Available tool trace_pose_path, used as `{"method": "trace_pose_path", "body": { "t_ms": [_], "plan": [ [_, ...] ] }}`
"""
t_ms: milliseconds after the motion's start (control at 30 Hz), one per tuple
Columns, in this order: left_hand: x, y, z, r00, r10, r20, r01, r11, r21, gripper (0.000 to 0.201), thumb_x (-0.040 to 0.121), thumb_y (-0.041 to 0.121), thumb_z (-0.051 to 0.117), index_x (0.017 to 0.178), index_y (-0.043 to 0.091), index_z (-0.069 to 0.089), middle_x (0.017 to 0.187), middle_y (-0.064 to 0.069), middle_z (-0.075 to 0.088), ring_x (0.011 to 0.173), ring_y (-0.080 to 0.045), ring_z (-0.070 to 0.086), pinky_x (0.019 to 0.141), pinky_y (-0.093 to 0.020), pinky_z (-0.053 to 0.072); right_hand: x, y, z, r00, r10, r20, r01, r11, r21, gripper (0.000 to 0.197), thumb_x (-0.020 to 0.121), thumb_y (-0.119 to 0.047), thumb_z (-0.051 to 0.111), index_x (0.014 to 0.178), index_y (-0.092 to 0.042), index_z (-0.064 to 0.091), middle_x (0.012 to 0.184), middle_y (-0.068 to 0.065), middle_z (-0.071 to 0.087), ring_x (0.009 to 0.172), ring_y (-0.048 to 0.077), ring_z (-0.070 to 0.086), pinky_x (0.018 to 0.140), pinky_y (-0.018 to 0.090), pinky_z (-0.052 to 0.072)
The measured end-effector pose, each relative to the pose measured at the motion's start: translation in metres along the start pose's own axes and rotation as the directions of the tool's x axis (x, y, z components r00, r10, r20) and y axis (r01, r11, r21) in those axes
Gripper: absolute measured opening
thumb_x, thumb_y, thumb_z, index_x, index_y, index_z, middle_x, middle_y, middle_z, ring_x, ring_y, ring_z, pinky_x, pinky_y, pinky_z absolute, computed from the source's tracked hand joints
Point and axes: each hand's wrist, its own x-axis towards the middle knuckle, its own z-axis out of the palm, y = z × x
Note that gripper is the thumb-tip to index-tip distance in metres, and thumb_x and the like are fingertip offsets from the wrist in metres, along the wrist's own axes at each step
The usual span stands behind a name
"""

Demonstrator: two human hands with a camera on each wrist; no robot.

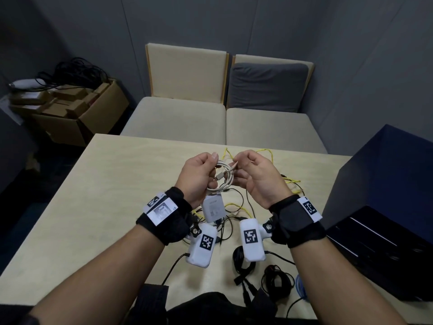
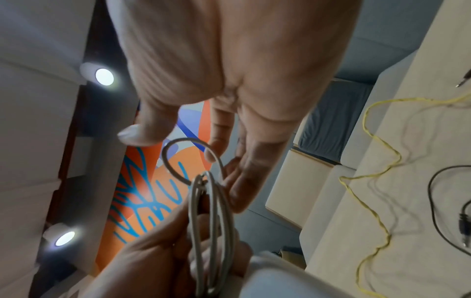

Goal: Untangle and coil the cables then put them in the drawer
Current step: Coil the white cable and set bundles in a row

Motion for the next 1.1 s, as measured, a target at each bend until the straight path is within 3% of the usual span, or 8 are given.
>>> {"method": "trace_pose_path", "body": {
  "t_ms": [133, 300, 433, 567, 667, 767, 933, 1100],
  "plan": [
    [0.001, -0.002, -0.002, 1.000, 0.025, -0.005, -0.025, 0.999, 0.023, 0.031, 0.100, 0.019, 0.047, 0.070, 0.010, 0.045, 0.048, 0.007, 0.036, 0.038, -0.007, 0.028, 0.037, -0.017, 0.029, 0.002, 0.001, -0.001, 0.999, -0.030, -0.018, 0.029, 0.997, -0.066, 0.023, 0.076, -0.020, 0.065, 0.087, -0.006, 0.050, 0.077, 0.013, 0.057, 0.059, 0.017, 0.061, 0.061, 0.028, 0.055],
    [0.002, -0.002, -0.002, 0.999, 0.040, 0.019, -0.040, 0.999, 0.002, 0.028, 0.099, 0.020, 0.047, 0.073, 0.009, 0.046, 0.052, 0.002, 0.038, 0.037, -0.008, 0.032, 0.037, -0.018, 0.030, 0.001, 0.005, 0.007, 0.996, 0.020, -0.085, -0.018, 1.000, 0.025, 0.019, 0.097, -0.024, 0.050, 0.086, -0.008, 0.047, 0.075, 0.012, 0.053, 0.063, 0.020, 0.059, 0.057, 0.030, 0.055],
    [0.002, -0.002, -0.001, 1.000, 0.027, 0.006, -0.027, 0.998, -0.058, 0.029, 0.100, 0.019, 0.044, 0.073, 0.009, 0.044, 0.047, 0.004, 0.037, 0.034, -0.007, 0.032, 0.036, -0.017, 0.033, 0.002, 0.011, 0.008, 0.993, 0.070, -0.093, -0.093, 0.957, -0.274, 0.026, 0.101, -0.035, 0.042, 0.091, -0.014, 0.053, 0.084, 0.012, 0.060, 0.068, 0.022, 0.057, 0.063, 0.033, 0.045],
    [0.003, -0.004, -0.005, 0.999, 0.022, -0.044, -0.024, 0.999, -0.033, 0.030, 0.100, 0.021, 0.047, 0.072, 0.011, 0.045, 0.050, 0.005, 0.032, 0.037, -0.006, 0.029, 0.039, -0.018, 0.032, 0.000, 0.002, 0.001, 0.951, -0.266, -0.158, 0.039, 0.610, -0.791, 0.029, 0.092, -0.041, 0.058, 0.113, -0.021, 0.058, 0.108, -0.005, 0.056, 0.091, 0.009, 0.054, 0.078, 0.021, 0.042],
    [0.007, -0.005, -0.004, 0.998, 0.020, -0.058, -0.023, 0.999, -0.045, 0.028, 0.100, 0.022, 0.047, 0.075, 0.010, 0.047, 0.050, 0.006, 0.033, 0.039, -0.007, 0.029, 0.041, -0.019, 0.032, -0.007, -0.006, 0.008, 0.838, -0.537, 0.093, 0.324, 0.353, -0.878, 0.028, 0.084, -0.029, 0.070, 0.108, -0.018, 0.062, 0.106, -0.001, 0.050, 0.097, 0.013, 0.048, 0.082, 0.017, 0.037],
    [0.009, -0.006, -0.004, 0.998, 0.039, -0.055, -0.041, 0.999, -0.028, 0.027, 0.100, 0.021, 0.048, 0.075, 0.008, 0.048, 0.054, 0.003, 0.034, 0.043, -0.009, 0.030, 0.041, -0.019, 0.032, -0.010, -0.002, 0.016, 0.766, -0.533, 0.359, 0.467, 0.079, -0.881, 0.020, 0.080, -0.015, 0.070, 0.099, -0.013, 0.065, 0.098, 0.004, 0.052, 0.093, 0.021, 0.048, 0.080, 0.022, 0.037],
    [0.007, -0.003, -0.002, 0.997, 0.059, -0.057, -0.057, 0.998, 0.038, 0.030, 0.099, 0.021, 0.048, 0.072, 0.009, 0.047, 0.053, 0.004, 0.034, 0.040, -0.007, 0.029, 0.040, -0.019, 0.032, -0.003, -0.003, 0.005, 0.853, -0.513, 0.095, 0.299, 0.333, -0.894, 0.028, 0.090, -0.022, 0.063, 0.117, -0.016, 0.062, 0.113, 0.003, 0.053, 0.090, 0.012, 0.051, 0.082, 0.021, 0.041],
    [0.005, -0.001, 0.000, 0.998, 0.048, -0.044, -0.047, 0.999, 0.027, 0.032, 0.100, 0.020, 0.047, 0.069, 0.011, 0.045, 0.050, 0.006, 0.033, 0.040, -0.007, 0.026, 0.040, -0.018, 0.030, 0.003, -0.003, -0.005, 0.927, -0.374, 0.005, 0.183, 0.440, -0.879, 0.011, 0.094, -0.022, 0.059, 0.093, -0.014, 0.067, 0.088, -0.003, 0.065, 0.077, 0.008, 0.054, 0.073, 0.015, 0.041]
  ]
}}
